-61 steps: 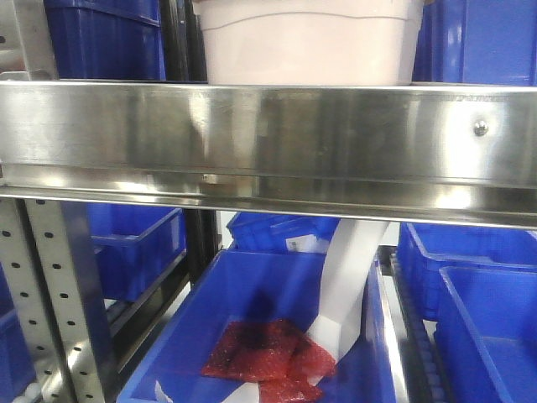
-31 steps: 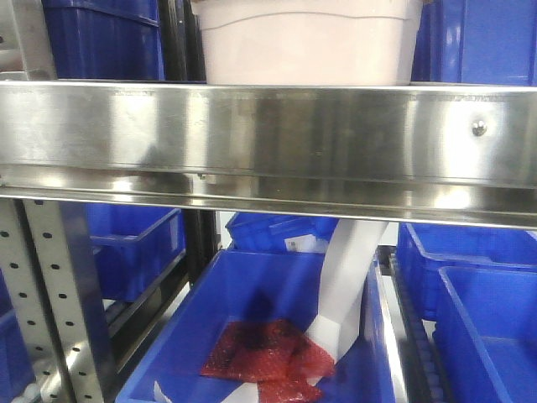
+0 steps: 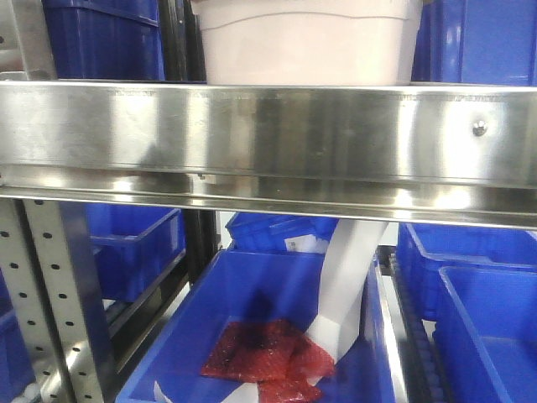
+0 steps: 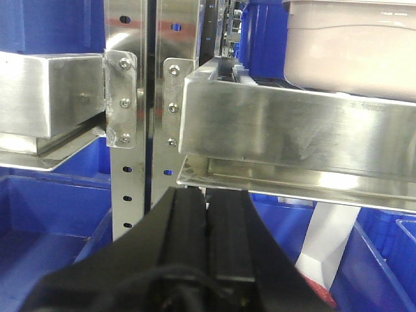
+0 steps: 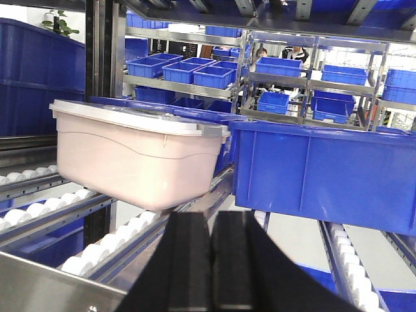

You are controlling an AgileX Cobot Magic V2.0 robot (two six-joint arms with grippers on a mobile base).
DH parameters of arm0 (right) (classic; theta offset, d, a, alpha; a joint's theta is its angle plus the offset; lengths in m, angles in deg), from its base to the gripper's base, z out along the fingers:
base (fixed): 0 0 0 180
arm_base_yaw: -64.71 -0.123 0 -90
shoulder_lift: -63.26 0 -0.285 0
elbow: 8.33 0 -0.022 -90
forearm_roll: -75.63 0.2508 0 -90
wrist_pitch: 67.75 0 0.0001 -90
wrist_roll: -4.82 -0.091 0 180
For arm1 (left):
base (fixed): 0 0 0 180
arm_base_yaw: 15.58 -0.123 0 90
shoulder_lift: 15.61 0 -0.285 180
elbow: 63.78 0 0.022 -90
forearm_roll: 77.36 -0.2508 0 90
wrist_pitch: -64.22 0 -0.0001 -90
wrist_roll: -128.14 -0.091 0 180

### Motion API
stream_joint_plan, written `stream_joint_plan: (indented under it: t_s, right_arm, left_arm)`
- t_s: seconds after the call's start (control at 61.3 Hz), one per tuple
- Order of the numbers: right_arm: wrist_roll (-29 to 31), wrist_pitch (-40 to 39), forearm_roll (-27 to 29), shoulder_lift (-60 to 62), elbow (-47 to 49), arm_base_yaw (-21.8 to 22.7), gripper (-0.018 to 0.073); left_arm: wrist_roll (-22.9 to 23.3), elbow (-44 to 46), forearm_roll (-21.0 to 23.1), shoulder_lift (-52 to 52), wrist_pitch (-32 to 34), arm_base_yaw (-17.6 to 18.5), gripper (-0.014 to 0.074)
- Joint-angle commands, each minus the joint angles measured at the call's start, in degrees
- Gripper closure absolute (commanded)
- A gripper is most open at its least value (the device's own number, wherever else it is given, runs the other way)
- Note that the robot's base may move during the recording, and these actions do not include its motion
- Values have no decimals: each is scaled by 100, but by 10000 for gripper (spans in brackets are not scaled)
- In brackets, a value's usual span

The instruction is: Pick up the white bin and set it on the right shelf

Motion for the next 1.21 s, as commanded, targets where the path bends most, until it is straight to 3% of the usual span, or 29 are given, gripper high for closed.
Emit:
stream_joint_plan:
  t_s: [0.0, 0.261, 0.359, 0.408, 0.506, 0.685, 0.767, 1.126, 1.191]
  right_arm:
    - [44, -433, 87, -82, 154, 16, 487]
    - [44, -507, 66, -82, 154, 16, 487]
    - [-9, -439, -157, -82, 154, 16, 487]
    - [-165, -363, -521, -87, 154, 16, 487]
    - [-1200, -315, -1564, -87, 137, 16, 487]
    - [-4327, -498, -4075, -87, -261, 16, 487]
    - [-5127, -714, -4673, -56, -590, 11, 487]
    - [-5231, -2225, -4783, 645, -2409, -232, 487]
    - [-5223, -2020, -4783, 648, -2397, -232, 487]
  left_arm:
    - [35, -91, 51, -51, 558, 34, 715]
    - [35, -91, 51, -51, 558, 34, 715]
    - [35, -91, 51, -51, 558, 34, 715]
    - [35, -91, 51, -51, 558, 34, 715]
    - [35, -91, 51, -51, 558, 34, 715]
    - [35, -91, 51, -51, 558, 34, 715]
    - [35, -91, 51, -51, 558, 34, 715]
    - [35, -91, 51, -51, 558, 34, 715]
    - [35, -91, 51, -51, 558, 34, 715]
